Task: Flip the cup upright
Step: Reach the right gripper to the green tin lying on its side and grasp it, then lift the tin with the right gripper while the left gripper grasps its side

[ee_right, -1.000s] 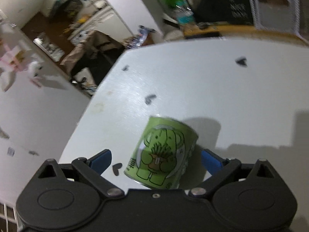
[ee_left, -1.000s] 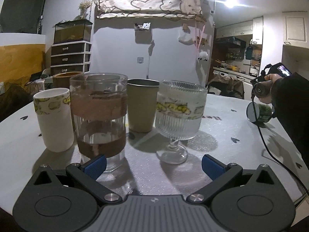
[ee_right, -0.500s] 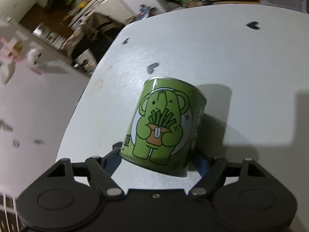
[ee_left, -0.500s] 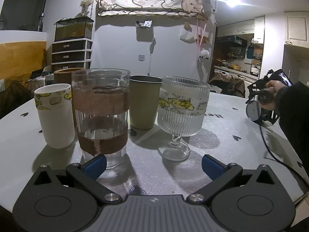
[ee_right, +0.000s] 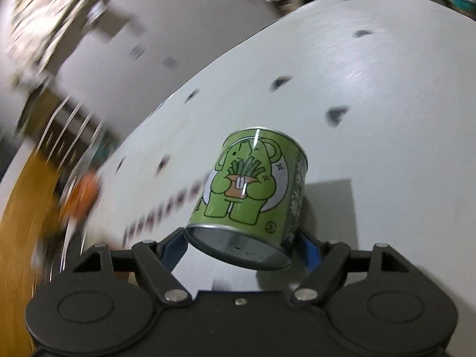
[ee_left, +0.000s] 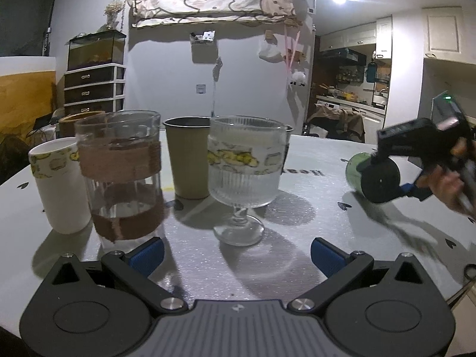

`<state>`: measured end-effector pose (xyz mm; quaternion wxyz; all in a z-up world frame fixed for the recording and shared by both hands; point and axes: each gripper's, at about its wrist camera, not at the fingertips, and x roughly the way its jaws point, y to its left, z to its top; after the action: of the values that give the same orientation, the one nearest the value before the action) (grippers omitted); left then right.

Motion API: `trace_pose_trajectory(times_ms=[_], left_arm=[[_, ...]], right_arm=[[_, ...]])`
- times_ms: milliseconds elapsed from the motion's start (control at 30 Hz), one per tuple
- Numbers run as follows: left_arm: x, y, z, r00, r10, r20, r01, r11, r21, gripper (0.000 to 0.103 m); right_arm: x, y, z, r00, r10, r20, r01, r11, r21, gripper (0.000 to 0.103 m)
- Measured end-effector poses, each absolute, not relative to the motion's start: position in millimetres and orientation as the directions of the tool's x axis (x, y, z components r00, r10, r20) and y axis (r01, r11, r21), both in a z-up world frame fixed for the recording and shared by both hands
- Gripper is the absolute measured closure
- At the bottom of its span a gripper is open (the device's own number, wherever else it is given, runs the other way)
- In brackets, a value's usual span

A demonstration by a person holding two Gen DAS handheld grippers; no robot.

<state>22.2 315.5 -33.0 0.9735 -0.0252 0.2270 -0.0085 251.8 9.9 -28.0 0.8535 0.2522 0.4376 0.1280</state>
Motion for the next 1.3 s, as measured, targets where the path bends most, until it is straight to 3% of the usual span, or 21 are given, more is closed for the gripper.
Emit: trace_pose_trajectory(times_ms=[167, 400, 667, 867, 1100, 1300], left_arm=[[25, 309, -32, 0.892, -0.045, -0.451, 0.021, 0.998, -0.058, 0.0], [36, 306, -35, 0.856, -0.132, -0.5, 0.068, 0.987, -0.146, 0.0], [40, 283, -27, 0.853, -0.174, -0.491, 0.14, 0.984, -0.106, 0.001], [56, 271, -2, 0.85, -0.261, -0.458, 0.216, 0.965, -0.149, 0.001], [89, 253, 20, 0.723, -0.494, -0.482, 0.311, 0.857, -0.412, 0.001], [131, 224, 11, 0.593, -0.586, -0.553, 0.27, 0.791, -0.549, 0.004]], right_arm=[[192, 18, -22, 0.543, 0.509, -0.667, -0.174, 0.846, 0.504, 0.025], [121, 21, -31, 0.551, 0.51, -0.661, -0.234, 0.854, 0.465, 0.025], [105, 24, -38, 0.59, 0.5, -0.633, -0.295, 0.864, 0.408, 0.024], [98, 16, -39, 0.603, 0.534, -0.593, -0.32, 0.843, 0.433, 0.023], [79, -6, -36, 0.655, 0.562, -0.506, -0.311, 0.81, 0.497, 0.021], [68, -17, -37, 0.727, 0.537, -0.428, -0.301, 0.809, 0.504, 0.022]])
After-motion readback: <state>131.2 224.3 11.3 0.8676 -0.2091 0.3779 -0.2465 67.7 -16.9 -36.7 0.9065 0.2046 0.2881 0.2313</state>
